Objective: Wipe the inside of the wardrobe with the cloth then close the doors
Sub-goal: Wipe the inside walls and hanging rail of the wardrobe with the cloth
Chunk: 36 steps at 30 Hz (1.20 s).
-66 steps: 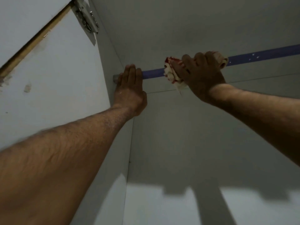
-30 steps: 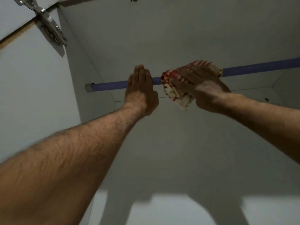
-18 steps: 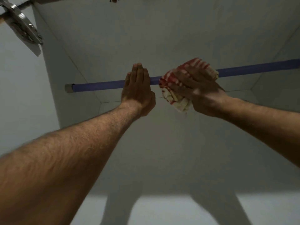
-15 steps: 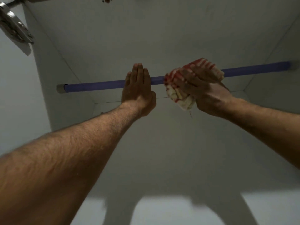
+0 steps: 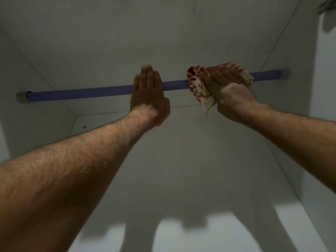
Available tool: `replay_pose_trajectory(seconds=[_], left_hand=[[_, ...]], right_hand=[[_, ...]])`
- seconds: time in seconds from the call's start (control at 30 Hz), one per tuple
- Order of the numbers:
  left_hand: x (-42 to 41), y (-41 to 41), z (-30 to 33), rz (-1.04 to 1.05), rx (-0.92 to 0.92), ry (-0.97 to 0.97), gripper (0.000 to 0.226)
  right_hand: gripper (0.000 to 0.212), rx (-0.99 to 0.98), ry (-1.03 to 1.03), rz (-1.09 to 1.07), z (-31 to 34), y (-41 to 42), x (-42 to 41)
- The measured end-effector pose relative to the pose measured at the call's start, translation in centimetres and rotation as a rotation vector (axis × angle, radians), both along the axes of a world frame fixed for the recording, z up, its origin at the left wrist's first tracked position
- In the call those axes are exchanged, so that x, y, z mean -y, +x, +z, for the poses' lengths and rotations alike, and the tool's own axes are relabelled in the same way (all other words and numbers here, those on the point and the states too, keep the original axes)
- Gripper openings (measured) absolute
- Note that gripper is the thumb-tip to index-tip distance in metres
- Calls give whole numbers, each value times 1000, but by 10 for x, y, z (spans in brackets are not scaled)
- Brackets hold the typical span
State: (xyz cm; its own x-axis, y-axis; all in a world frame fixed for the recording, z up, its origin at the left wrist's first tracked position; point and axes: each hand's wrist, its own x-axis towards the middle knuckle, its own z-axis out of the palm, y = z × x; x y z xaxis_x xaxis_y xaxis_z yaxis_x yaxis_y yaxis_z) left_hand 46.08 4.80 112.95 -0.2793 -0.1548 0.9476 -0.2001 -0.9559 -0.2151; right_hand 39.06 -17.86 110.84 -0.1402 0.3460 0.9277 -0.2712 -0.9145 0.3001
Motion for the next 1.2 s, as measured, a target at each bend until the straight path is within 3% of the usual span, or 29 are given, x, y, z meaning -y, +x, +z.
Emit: replay_pose_trajectory(seconds=[0.1, 0.23, 0.47, 0.7, 0.87, 0.93, 1.03, 1.2], left_hand=[[8, 0, 1, 25, 20, -10, 81], [16, -3, 2, 36, 12, 3, 80], [28, -5, 2, 44, -5, -13, 81], [39, -8, 0, 38, -12, -21, 81], [39, -10, -2, 34, -36, -21, 81], [37, -14, -3, 30, -64, -3, 81], [30, -22, -10, 27, -101, 61, 81], [31, -21, -63, 24, -230, 181, 81]], right_hand=[[90, -13, 32, 67, -2, 6, 1], [91, -66, -57, -50, -3, -4, 27], [83, 20, 191, 136, -3, -4, 43], [83, -11, -3, -121, -1, -31, 88], [86, -24, 298, -205, -17, -26, 106], [70, -15, 402, -212, -19, -23, 91], [20, 15, 472, -166, -25, -27, 62], [26, -181, 457, -99, -75, -33, 40]])
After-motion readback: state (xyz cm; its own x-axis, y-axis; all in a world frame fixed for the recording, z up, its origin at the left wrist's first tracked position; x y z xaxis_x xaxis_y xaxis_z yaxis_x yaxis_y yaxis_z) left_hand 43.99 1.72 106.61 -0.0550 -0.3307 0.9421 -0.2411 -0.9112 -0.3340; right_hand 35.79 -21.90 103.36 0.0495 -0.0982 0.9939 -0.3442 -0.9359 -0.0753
